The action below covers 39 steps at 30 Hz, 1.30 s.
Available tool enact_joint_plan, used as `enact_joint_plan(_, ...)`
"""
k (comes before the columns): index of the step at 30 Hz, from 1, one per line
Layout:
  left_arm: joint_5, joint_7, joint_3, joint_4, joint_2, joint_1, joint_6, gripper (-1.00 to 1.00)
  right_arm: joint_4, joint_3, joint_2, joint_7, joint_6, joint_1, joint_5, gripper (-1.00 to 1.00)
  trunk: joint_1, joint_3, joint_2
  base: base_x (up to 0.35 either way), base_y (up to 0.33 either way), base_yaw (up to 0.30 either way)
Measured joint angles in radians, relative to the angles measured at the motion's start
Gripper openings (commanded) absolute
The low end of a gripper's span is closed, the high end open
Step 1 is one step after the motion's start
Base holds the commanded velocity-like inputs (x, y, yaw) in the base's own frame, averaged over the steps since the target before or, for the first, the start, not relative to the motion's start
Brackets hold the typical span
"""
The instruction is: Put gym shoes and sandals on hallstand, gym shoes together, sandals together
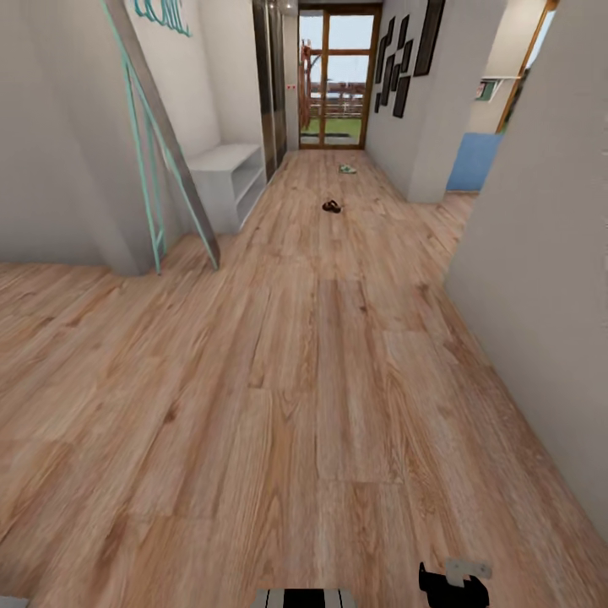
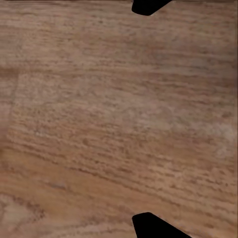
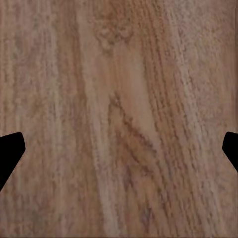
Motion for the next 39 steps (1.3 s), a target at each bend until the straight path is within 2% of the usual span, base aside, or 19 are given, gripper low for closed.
enact_joint_plan(18, 0.0, 0.001, 0.001, 0.0, 0.0, 0.0, 0.0, 1.0, 0.0, 0.002, 0.0, 0.0, 0.0, 0.003, 0.001, 1.0, 0.0, 0.026, 0.0, 0.339, 0.0, -0.127)
enact_joint_plan(39, 0.0, 0.002, 0.0, 0.0, 0.0, 0.0, 0.0, 1.0, 0.0, 0.003, 0.0, 0.0, 0.0, 0.004, 0.002, 1.0, 0.0, 0.058, 0.0, 0.338, 0.0, -0.01)
